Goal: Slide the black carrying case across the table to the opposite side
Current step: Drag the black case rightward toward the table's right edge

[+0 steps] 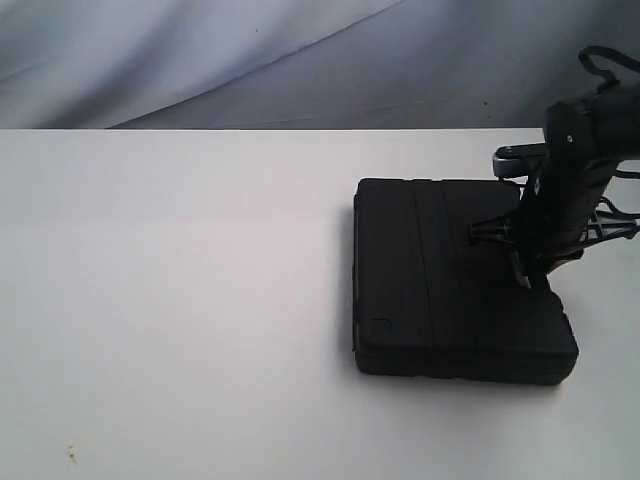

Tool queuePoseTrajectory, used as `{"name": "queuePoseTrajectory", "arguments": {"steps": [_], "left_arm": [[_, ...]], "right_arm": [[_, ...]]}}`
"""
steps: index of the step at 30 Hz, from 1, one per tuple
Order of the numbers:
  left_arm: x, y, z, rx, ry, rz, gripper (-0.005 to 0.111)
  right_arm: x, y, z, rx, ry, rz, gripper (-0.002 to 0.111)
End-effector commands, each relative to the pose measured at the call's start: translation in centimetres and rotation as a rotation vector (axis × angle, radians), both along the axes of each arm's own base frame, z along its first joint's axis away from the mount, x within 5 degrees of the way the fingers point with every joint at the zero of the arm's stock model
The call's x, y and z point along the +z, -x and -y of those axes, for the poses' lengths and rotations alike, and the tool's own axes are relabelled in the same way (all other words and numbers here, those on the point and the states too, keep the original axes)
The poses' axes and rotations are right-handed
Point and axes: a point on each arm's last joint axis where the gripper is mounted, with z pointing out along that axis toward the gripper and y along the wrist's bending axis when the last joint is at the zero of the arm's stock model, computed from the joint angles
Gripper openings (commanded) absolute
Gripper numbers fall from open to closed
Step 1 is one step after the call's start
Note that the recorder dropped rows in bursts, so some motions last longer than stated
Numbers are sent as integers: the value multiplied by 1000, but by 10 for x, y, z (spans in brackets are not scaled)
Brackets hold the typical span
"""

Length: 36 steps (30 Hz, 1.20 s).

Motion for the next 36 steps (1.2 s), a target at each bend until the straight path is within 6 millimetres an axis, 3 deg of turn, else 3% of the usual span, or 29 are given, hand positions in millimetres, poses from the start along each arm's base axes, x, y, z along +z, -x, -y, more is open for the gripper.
{"name": "queuePoseTrajectory", "arguments": {"steps": [1,18,36], "left_arm": [[0,0,0,4,6,12,0],[0,0,0,4,6,12,0],[0,0,0,4,6,12,0]], "right_arm": [[3,0,9,17,34,-1,0],[6,-5,40,-37,51,-14,0],[6,-6,50,-45,58,-24,0]]}}
